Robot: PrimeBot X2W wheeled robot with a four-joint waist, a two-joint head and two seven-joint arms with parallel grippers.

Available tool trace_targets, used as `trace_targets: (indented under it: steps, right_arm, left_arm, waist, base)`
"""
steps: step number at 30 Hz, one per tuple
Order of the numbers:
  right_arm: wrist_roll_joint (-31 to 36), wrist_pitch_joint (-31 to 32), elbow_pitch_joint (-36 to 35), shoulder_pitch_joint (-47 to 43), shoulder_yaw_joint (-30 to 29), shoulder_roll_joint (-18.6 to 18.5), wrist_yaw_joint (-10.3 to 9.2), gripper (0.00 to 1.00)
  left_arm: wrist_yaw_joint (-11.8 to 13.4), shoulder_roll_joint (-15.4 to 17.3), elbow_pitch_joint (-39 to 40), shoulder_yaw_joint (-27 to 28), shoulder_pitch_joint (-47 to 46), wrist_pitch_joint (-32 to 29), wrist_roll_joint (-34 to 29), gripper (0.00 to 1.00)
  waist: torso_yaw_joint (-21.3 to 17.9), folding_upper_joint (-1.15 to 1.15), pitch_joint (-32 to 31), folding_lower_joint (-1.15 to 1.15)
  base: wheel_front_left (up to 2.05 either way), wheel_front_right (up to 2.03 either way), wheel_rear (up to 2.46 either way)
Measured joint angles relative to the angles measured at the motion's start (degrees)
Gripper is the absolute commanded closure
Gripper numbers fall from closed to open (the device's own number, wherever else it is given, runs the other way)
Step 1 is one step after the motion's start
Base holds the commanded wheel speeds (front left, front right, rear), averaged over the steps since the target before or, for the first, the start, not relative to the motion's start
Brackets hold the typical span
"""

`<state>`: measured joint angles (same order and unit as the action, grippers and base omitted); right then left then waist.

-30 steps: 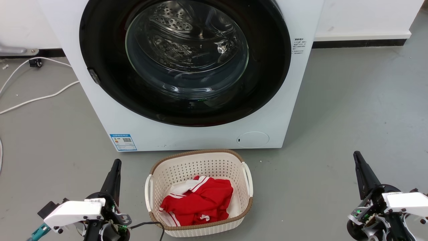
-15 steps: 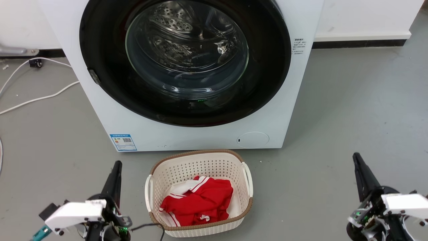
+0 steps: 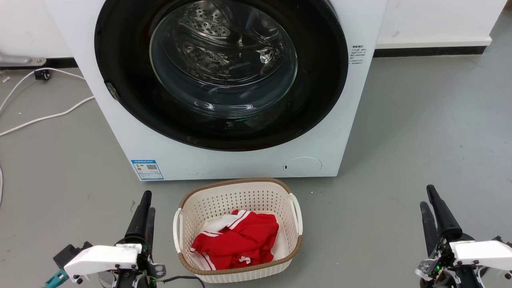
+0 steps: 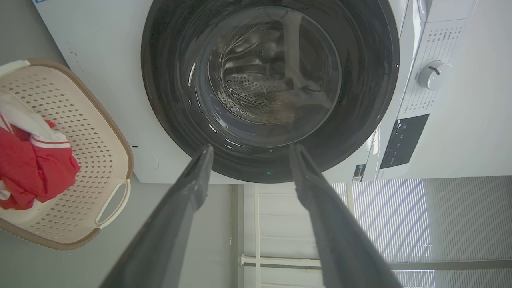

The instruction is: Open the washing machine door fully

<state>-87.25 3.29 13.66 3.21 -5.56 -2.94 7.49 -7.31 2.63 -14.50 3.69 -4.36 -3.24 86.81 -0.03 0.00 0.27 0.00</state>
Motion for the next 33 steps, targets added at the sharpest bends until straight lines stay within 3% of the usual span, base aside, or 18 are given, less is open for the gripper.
trace_targets:
  steps: [17, 33]
  right_arm:
    - [26.7, -4.1, -5.6, -1.3, 0.5, 0.0, 0.00, 0.00]
    - [44.6, -7.4, -8.1, -2.5, 1.5, 0.0, 0.00, 0.00]
  left_arm:
    - [0.0, 0.0, 4.0, -1.9, -0.6, 4.1, -19.2, 0.00]
    - [1.3, 0.1, 5.1, -5.0, -1.0, 7.4, -36.1, 0.00]
  waist:
    - [0.3, 0.00, 0.1, 0.00]
    - [0.6, 0.00, 0.1, 0.00]
  base:
    - [0.00, 0.00, 0.00]
    - [0.00, 0.00, 0.00]
